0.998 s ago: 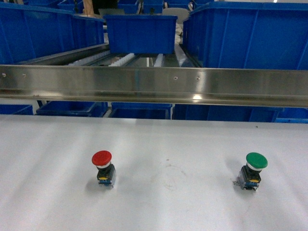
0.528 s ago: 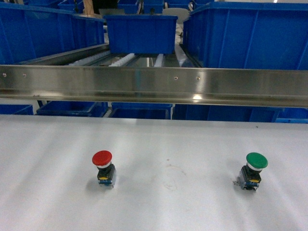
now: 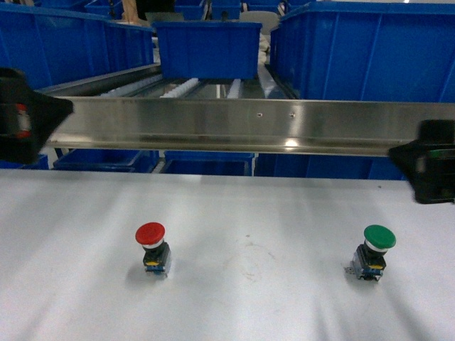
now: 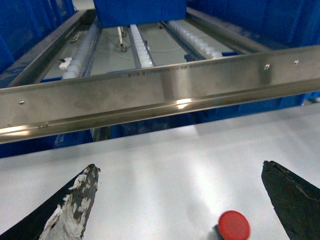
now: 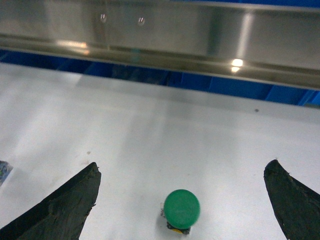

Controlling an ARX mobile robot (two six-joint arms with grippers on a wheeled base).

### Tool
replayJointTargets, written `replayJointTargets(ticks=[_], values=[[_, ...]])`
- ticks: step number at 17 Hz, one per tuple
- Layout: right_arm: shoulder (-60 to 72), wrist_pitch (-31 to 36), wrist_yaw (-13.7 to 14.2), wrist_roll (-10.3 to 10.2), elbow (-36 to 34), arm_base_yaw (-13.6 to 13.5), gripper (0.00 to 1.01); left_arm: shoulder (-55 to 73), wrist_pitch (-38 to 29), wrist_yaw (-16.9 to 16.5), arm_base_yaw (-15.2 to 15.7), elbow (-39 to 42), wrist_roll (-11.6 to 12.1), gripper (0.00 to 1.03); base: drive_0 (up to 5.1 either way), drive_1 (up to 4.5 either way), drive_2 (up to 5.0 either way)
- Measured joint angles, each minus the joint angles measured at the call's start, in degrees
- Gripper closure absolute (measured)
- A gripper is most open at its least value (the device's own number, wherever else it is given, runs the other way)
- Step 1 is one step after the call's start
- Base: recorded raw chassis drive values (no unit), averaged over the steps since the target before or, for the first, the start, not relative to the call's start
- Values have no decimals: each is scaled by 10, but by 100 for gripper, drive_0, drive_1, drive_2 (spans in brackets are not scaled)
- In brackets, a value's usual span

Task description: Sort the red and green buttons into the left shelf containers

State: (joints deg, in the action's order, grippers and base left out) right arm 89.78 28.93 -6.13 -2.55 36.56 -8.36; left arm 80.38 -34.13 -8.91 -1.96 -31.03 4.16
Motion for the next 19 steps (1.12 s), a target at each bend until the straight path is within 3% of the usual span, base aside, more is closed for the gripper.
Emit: replayJointTargets(ticks=[3,6,13,16,19], values=[[115,-115,2,17,134,-17,3,155,95,5,-30,-149,14,5,0,0,0],[117,-115,30,11,141,-5,3,165,101,3,-31,-156,19,5,0,0,0],[137,-132,20,11,158,-14,3,163,100,4,-31,-156,19,5,0,0,0],[182,-198,26,10,202,-33,3,163,100,3,-31,-156,19,5,0,0,0],[221,-244,44,11,236,-32,3,163,100,4,-30,-156,19,5,0,0,0]])
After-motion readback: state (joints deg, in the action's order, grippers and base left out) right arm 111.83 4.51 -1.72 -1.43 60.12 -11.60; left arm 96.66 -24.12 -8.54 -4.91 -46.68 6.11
